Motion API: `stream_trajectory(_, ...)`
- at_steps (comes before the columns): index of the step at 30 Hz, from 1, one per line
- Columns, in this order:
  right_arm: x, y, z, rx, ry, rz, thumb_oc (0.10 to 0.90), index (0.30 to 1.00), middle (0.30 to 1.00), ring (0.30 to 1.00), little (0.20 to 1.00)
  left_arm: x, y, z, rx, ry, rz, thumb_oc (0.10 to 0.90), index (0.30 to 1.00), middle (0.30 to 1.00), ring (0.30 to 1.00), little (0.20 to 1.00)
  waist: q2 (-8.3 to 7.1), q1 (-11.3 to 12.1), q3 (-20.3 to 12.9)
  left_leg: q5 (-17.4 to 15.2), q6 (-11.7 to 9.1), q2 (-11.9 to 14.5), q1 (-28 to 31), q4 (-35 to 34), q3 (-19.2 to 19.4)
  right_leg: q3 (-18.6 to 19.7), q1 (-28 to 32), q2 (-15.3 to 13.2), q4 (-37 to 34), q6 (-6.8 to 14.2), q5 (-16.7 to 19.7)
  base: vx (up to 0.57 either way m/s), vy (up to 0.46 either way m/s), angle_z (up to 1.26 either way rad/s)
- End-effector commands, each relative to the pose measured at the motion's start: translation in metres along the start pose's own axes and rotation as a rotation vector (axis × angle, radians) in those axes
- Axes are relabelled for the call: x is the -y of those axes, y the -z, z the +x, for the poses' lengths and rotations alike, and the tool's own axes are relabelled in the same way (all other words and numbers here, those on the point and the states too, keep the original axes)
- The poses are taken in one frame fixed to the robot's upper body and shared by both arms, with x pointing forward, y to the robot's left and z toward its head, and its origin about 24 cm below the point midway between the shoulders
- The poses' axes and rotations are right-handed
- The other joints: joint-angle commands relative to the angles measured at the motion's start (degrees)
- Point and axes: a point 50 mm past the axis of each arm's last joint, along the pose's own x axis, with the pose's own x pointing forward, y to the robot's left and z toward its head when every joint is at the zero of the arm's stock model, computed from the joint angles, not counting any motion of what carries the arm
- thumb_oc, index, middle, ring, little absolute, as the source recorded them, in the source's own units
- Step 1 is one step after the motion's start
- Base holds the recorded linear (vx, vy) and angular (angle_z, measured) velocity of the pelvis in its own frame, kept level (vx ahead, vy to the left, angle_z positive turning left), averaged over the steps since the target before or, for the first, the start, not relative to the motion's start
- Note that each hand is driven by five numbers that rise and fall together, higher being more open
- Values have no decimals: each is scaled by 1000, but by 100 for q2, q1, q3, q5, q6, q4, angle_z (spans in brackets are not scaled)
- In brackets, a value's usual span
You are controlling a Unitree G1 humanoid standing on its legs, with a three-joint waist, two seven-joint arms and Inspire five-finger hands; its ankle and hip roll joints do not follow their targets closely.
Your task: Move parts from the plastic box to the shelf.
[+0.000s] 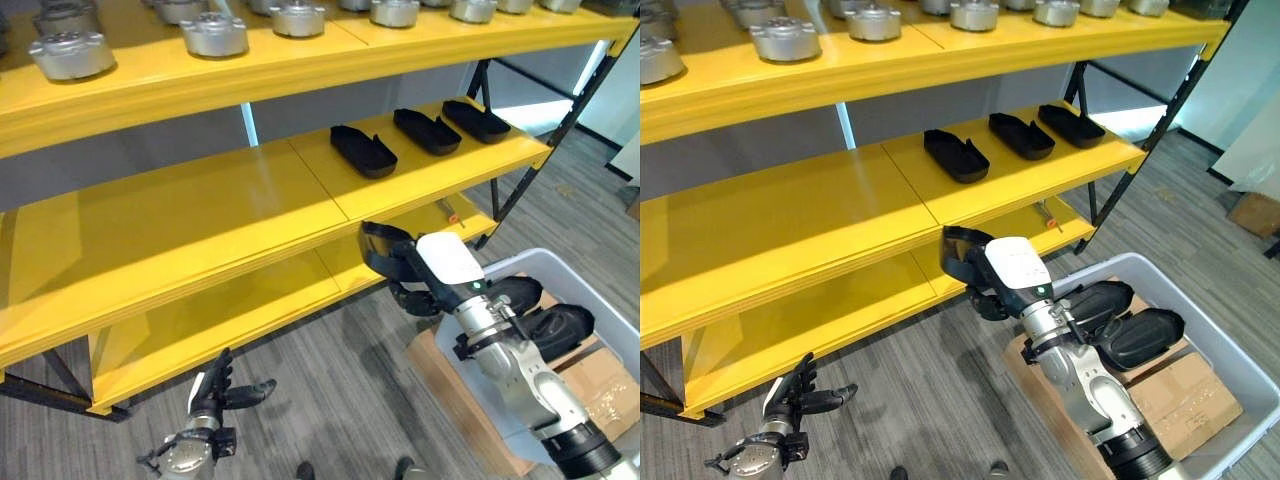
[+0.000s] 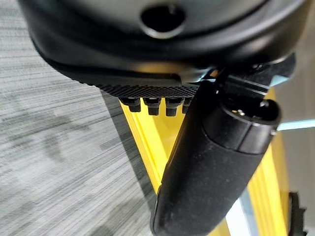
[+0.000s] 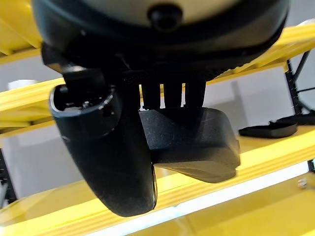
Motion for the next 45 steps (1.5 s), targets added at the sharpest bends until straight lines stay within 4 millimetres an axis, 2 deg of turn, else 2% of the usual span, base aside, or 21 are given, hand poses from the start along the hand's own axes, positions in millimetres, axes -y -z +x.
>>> stream_trajectory(1,73,-18,30,144,337,-94,400,300,300,300,300,7,-54,9,256,18,2,900,1000,1000,1000,1000,-99,-48,-98,-110,74,-277,228,-164,-176,312,-21,-166,-434,231,858,205,-158,39)
stream_trajectory(2,76,-18,28,144,347,-99,400,300,300,300,300,7,-53,10,252,17,4,900,1000,1000,1000,1000,-180,-115,-128,-199,17,-266,314,-164,-265,461,1,-137,-678,295,936,116,-94,42)
stream_trajectory(5,74,-12,20,121,336,-85,400,300,300,300,300,9,-47,9,232,18,-5,900,1000,1000,1000,1000,-295,-132,-283,-198,-73,-181,365,-164,-356,379,236,-116,-820,302,918,144,-188,77)
stream_trajectory(12,72,-11,10,130,302,-58,400,300,300,300,300,15,-41,7,206,39,-47,900,1000,1000,1000,1000,-203,-127,-463,-99,-272,258,378,-164,-527,-68,585,107,-751,90,519,135,-187,19)
stream_trajectory(23,84,-18,9,195,327,-69,400,300,300,300,300,21,-41,6,205,67,-48,900,1000,1000,1000,1000,-140,-107,-479,155,-542,677,331,-151,-687,-367,780,380,-596,-156,164,58,-130,21)
stream_trajectory(24,87,-22,9,222,333,-71,400,300,300,300,300,23,-43,7,210,71,-62,900,1000,1000,1000,1000,-174,-71,-424,294,-639,777,164,101,-731,-440,881,431,-616,-240,80,29,-139,24)
stream_trajectory(26,88,-22,9,224,336,-71,400,300,300,300,300,23,-43,7,210,73,-66,900,1000,1000,1000,1000,-194,-96,-399,308,-670,784,23,331,-788,-483,940,458,-648,-286,50,11,-115,35)
stream_trajectory(28,91,-25,10,246,347,-60,400,300,300,300,300,24,-43,7,210,80,-78,900,1000,1000,1000,1000,-242,-45,-273,591,-823,755,-416,1200,-895,-570,1173,562,-773,-426,-33,10,-154,42)
stream_trajectory(30,94,-26,12,251,361,-57,400,300,300,300,300,25,-47,9,219,86,-86,900,1000,1000,1000,1000,-349,61,-43,877,-826,468,-909,2215,-1204,-646,1336,579,-849,-557,-45,-32,-173,47)
stream_trajectory(31,95,-28,12,259,370,-53,400,300,300,300,300,24,-47,8,220,78,-93,900,1000,1000,1000,1000,-422,126,79,788,-696,239,-1194,2696,-1173,-721,1444,579,-855,-586,-117,-9,-134,48)
stream_trajectory(32,95,-28,12,259,370,-53,400,300,300,300,300,24,-47,8,220,78,-93,900,1000,1000,1000,1000,-421,124,76,776,-691,237,-1212,2723,-1175,-724,1441,579,-855,-583,-119,95,-78,47)
stream_trajectory(33,94,-24,10,239,364,-59,400,300,300,300,300,22,-45,7,211,71,-96,900,1000,1000,1000,1000,-455,102,85,771,-631,561,-1510,2222,-793,-832,1539,526,-878,-549,-175,89,3,17)
stream_trajectory(34,94,-24,10,238,363,-58,400,300,300,300,300,21,-44,7,210,71,-95,900,1000,1000,1000,1000,-471,126,74,782,-629,560,-1476,2172,-760,-808,1539,516,-885,-548,-177,181,38,46)
stream_trajectory(35,94,-22,9,223,366,-59,400,300,300,300,300,19,-43,6,207,65,-92,900,1000,1000,1000,1000,-470,127,48,835,-620,814,-1550,1411,-566,-852,1608,495,-922,-461,-239,156,60,52)
stream_trajectory(36,93,-20,8,215,364,-54,400,300,300,300,300,19,-43,6,206,64,-89,900,1000,1000,1000,1000,-478,144,45,961,-651,937,-1486,1045,-468,-826,1642,489,-922,-435,-249,219,122,40)
stream_trajectory(37,92,-18,6,200,365,-49,400,300,300,300,300,18,-43,7,206,56,-78,900,1000,1000,1000,1000,-423,137,30,1403,-789,1197,-1548,504,-251,-829,1699,510,-918,-394,-328,212,153,13)
stream_trajectory(39,88,-14,3,175,350,-46,400,300,300,300,300,19,-42,7,206,55,-70,900,1000,1000,1000,1000,-340,165,-12,1711,-912,1401,-1544,-87,-25,-794,1822,462,-876,-288,-427,252,219,20)
stream_trajectory(40,87,-16,2,177,341,-43,400,300,300,300,300,19,-42,7,207,53,-87,900,1000,1000,1000,1000,-284,152,-71,1556,-861,1429,-1387,-92,0,-749,1876,419,-847,-240,-512,343,306,-1)
stream_trajectory(41,83,-14,0,158,334,-37,400,300,300,300,300,18,-41,7,203,42,-95,900,1000,1000,1000,1000,-251,198,-162,1468,-872,1319,-1248,-115,-45,-641,2025,326,-875,-201,-550,342,311,-40)
stream_trajectory(44,82,-13,-2,139,347,-26,400,300,300,300,300,18,-44,7,213,49,-92,900,1000,1000,1000,1000,-322,224,-210,1355,-823,1187,-1184,57,174,-620,2154,132,-947,-112,-507,211,204,-80)
stream_trajectory(45,81,-14,-2,139,348,-23,400,300,300,300,300,19,-45,8,217,52,-80,900,1000,1000,1000,1000,-361,234,-225,1188,-729,1092,-1193,203,199,-580,2186,8,-955,-54,-478,193,238,-16)
